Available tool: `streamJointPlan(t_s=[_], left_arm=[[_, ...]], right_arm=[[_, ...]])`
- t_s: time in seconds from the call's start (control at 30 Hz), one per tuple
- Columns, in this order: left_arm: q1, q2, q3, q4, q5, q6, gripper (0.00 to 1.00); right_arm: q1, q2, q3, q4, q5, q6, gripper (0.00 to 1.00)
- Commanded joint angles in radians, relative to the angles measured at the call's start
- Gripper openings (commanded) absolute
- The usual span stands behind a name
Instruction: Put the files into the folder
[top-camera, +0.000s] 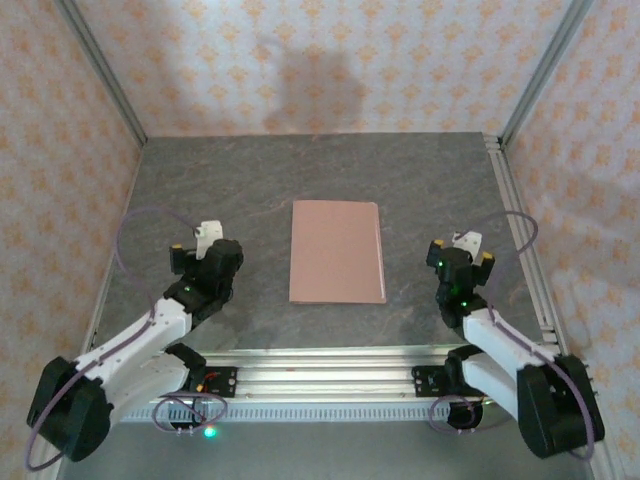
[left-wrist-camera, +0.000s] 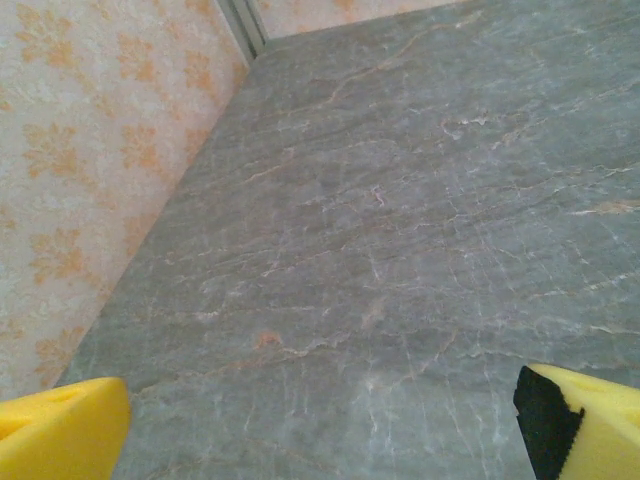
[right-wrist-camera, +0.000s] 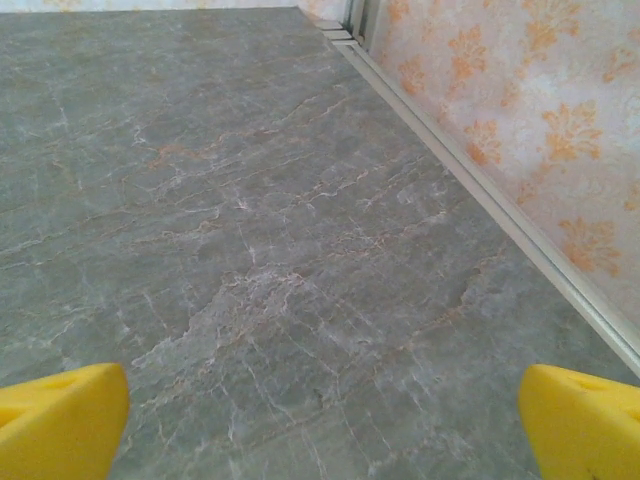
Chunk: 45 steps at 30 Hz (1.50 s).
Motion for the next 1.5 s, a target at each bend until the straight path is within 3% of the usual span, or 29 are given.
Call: streamJointPlan(t_s=[0.0, 0.13, 0.23, 0.47, 0.53, 0.7, 0.73, 0.8, 0.83, 0.9, 0.97, 1.17, 1.47], left_arm=[[0.097, 0.101, 0.026, 0.206, 0.117, 0.086, 1.0], [0.222, 0.21, -0.011, 0.39, 0.234, 0.046, 1.0], [0.266, 0.285, -0.041, 0.513, 0.275, 0.058, 1.0], [0.302, 0.319, -0.081, 0.692, 0.336, 0.125, 1.0], [0.306, 0.326, -0.109, 0.765, 0.342, 0.138, 1.0], [0.314, 0.514, -0.242, 1.215, 0.359, 0.148, 1.0], [0.314, 0.535, -0.233, 1.232, 0.362, 0.152, 1.0], [0.323, 0.486, -0.165, 1.011, 0.398, 0.139, 1.0], [0.328, 0.523, -0.149, 1.047, 0.417, 0.156, 1.0], [0.338, 0.513, -0.072, 0.878, 0.423, 0.132, 0.99], [0.374, 0.514, -0.062, 0.851, 0.48, 0.11, 1.0], [0.375, 0.519, -0.065, 0.865, 0.479, 0.111, 1.0], [0.375, 0.519, -0.064, 0.865, 0.478, 0.113, 1.0]], right_arm=[[-0.039, 0.119, 0.041, 0.234, -0.066, -0.015, 1.0], [-0.098, 0.251, 0.079, 0.351, -0.148, -0.011, 1.0], [-0.14, 0.322, 0.084, 0.434, -0.206, 0.014, 1.0], [-0.153, 0.516, 0.034, 0.711, -0.232, 0.026, 1.0], [-0.153, 0.494, 0.041, 0.668, -0.235, 0.029, 1.0], [-0.153, 0.493, 0.04, 0.667, -0.227, 0.032, 1.0], [-0.152, 0.501, 0.043, 0.673, -0.223, 0.031, 1.0], [-0.153, 0.499, 0.062, 0.635, -0.217, 0.034, 1.0], [-0.153, 0.502, 0.074, 0.615, -0.216, 0.034, 1.0], [-0.153, 0.507, 0.097, 0.584, -0.222, 0.031, 1.0], [-0.153, 0.512, 0.117, 0.549, -0.244, 0.018, 1.0], [-0.16, 0.52, 0.18, 0.436, -0.218, 0.044, 1.0], [-0.161, 0.518, 0.179, 0.438, -0.219, 0.042, 1.0]])
